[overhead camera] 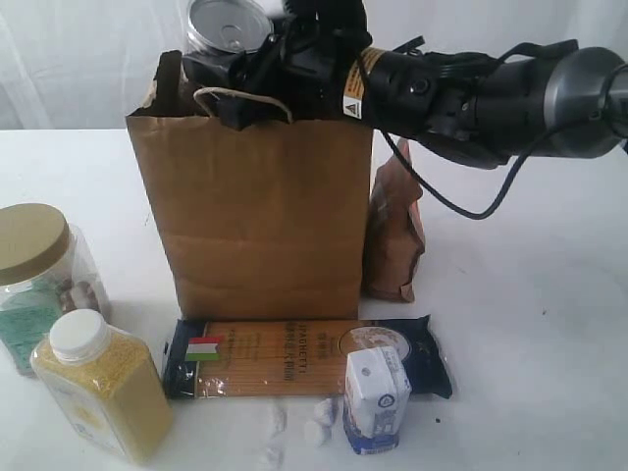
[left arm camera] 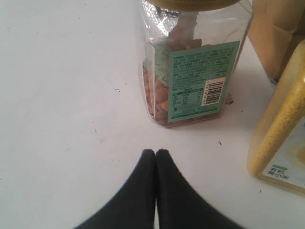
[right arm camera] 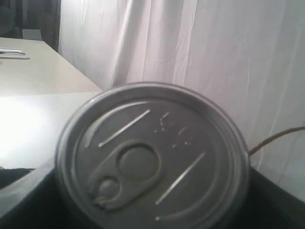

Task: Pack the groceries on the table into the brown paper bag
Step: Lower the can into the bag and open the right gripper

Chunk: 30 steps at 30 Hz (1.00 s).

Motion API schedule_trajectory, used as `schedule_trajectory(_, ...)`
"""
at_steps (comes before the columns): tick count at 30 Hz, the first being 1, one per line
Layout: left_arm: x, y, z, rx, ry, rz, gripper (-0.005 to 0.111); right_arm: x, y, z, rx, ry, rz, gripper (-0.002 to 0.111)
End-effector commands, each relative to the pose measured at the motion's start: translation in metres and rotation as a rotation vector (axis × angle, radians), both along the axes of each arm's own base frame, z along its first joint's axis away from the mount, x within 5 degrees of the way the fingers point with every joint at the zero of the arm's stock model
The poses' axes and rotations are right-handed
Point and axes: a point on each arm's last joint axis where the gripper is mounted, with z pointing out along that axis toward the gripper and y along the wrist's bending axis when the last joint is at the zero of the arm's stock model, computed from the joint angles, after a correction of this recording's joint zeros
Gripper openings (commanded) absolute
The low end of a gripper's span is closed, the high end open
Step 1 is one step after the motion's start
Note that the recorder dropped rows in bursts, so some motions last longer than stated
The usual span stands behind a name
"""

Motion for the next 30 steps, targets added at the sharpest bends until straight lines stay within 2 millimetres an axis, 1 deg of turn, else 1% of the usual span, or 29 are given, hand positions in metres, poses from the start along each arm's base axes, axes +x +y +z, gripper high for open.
schedule_trajectory(1, -0.0002, -0.0007, -0.0014, -0.005, 0.002, -0.01, 0.0, -0.0009, -0.0001, 0.0103, 0.034, -0.026, 0.005, 0.03)
schedule_trajectory(2, -0.0002, -0.0007, -0.0014, -0.005, 0.002, -0.01, 0.0, -0.0009, -0.0001, 0.0103, 0.035, -0.025, 0.005, 0.04)
schedule_trajectory(4, -0.0002, -0.0007, -0.0014, -0.005, 0.002, -0.01, 0.0, -0.0009, -0.0001, 0.0103, 0.035, -0.025, 0.005, 0.056)
schedule_trajectory(6, -0.0002, -0.0007, -0.0014, -0.005, 0.002, -0.01, 0.0, -0.0009, -0.0001, 0.0103, 0.035, -0.025, 0.005, 0.062)
schedule_trajectory(13, -0.0002, -0.0007, -0.0014, -0.005, 0.002, -0.01, 0.0, -0.0027, 0.0003, 0.0138, 0.062, -0.036, 0.022, 0.063)
schedule_trajectory(18, -0.0002, -0.0007, -0.0014, -0.005, 0.002, -0.01, 0.0, -0.0063, 0.0014, 0.0188, 0.149, 0.012, 0.069, 0.063)
schedule_trajectory(22, -0.0002, -0.0007, -0.0014, -0.005, 0.002, -0.01, 0.0, -0.0065, 0.0015, 0.0191, 0.163, 0.03, 0.075, 0.064)
schedule_trajectory(24, -0.0002, -0.0007, -0.0014, -0.005, 0.002, -0.01, 0.0, -0.0062, 0.0014, 0.0187, 0.159, 0.032, 0.07, 0.069)
schedule_trajectory(28, -0.0002, -0.0007, -0.0014, -0.005, 0.002, -0.01, 0.0, -0.0059, 0.0013, 0.0184, 0.157, 0.034, 0.067, 0.094)
schedule_trajectory(30, -0.0002, -0.0007, -0.0014, -0.005, 0.002, -0.01, 0.0, -0.0059, 0.0013, 0.0184, 0.157, 0.034, 0.067, 0.098)
